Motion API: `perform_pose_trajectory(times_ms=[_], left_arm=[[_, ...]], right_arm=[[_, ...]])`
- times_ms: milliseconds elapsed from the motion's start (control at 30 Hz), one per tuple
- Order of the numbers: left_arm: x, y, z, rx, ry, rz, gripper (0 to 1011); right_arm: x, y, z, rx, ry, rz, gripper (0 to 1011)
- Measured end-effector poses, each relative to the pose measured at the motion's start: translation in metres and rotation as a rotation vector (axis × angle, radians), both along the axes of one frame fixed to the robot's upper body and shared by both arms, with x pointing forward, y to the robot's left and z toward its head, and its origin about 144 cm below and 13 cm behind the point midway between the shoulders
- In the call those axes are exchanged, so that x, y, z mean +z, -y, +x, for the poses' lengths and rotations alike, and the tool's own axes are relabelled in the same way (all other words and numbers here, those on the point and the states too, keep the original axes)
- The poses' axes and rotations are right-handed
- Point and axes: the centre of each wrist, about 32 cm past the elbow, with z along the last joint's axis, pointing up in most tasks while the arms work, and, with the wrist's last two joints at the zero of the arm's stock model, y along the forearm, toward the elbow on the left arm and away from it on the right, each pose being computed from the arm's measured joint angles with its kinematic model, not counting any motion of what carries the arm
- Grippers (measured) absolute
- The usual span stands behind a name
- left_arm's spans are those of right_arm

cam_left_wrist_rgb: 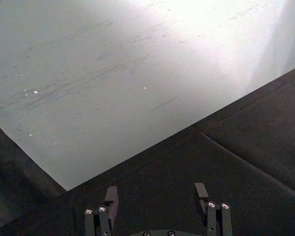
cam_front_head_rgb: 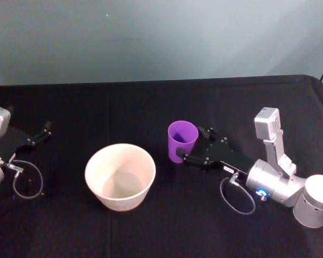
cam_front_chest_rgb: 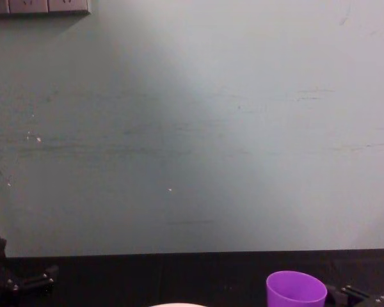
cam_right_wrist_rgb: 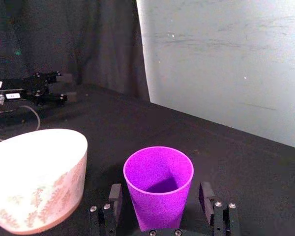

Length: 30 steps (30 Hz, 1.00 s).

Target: Pick up the cup and pour the mung beans from the cup into the bowl.

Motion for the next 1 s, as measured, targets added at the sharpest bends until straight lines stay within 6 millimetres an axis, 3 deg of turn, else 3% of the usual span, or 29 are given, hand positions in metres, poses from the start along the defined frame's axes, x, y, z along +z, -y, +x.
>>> perform_pose_trajectory(times_ms=[1000], left_arm=[[0.000, 0.000, 0.000, 0.000, 0.000, 0.000, 1011]], right_arm=[[0.001, -0.020, 0.016, 0.011, 0.006, 0.014, 1003]])
